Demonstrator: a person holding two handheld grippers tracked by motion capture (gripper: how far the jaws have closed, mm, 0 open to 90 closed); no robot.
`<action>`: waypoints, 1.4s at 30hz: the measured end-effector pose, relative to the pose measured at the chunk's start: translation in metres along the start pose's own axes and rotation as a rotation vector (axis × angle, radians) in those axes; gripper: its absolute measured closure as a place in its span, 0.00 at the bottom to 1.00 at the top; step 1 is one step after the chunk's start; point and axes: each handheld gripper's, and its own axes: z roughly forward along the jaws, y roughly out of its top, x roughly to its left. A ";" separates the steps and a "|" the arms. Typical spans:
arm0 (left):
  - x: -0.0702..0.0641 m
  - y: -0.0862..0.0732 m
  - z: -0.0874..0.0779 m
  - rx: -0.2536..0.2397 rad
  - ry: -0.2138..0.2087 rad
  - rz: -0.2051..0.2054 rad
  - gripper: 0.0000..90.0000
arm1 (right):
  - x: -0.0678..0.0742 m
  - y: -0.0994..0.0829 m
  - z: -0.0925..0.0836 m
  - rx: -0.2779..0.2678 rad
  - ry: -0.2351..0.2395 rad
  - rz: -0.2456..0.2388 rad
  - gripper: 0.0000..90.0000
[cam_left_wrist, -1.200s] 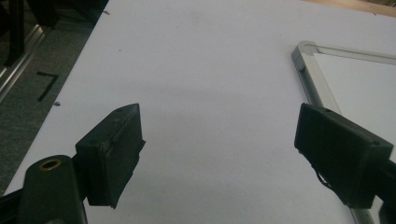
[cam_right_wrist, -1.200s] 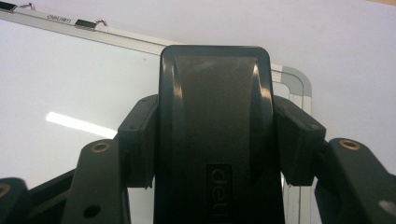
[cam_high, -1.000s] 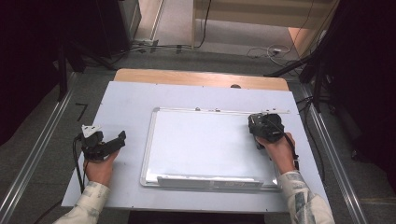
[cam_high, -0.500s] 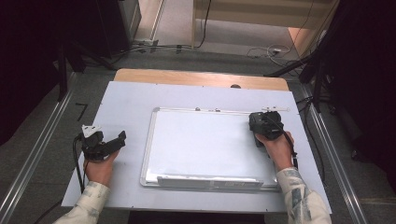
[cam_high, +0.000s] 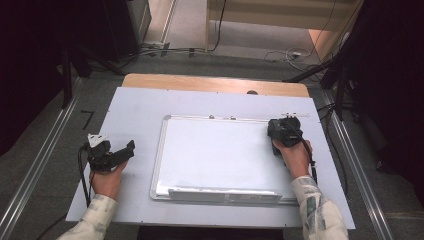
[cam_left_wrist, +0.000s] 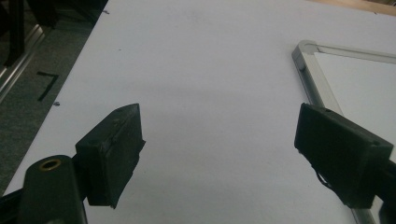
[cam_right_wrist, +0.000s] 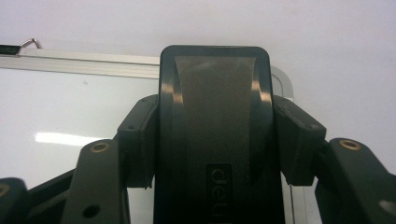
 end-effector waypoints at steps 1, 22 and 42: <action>0.000 0.000 0.000 0.000 0.001 0.000 0.17 | 0.000 0.000 0.001 0.003 0.001 0.000 0.43; 0.000 0.000 0.000 0.000 -0.002 0.003 0.17 | -0.002 -0.002 0.010 0.025 0.014 0.024 0.31; 0.001 0.000 -0.001 -0.007 0.000 -0.004 0.17 | -0.010 -0.001 -0.018 -0.036 0.086 -0.025 0.15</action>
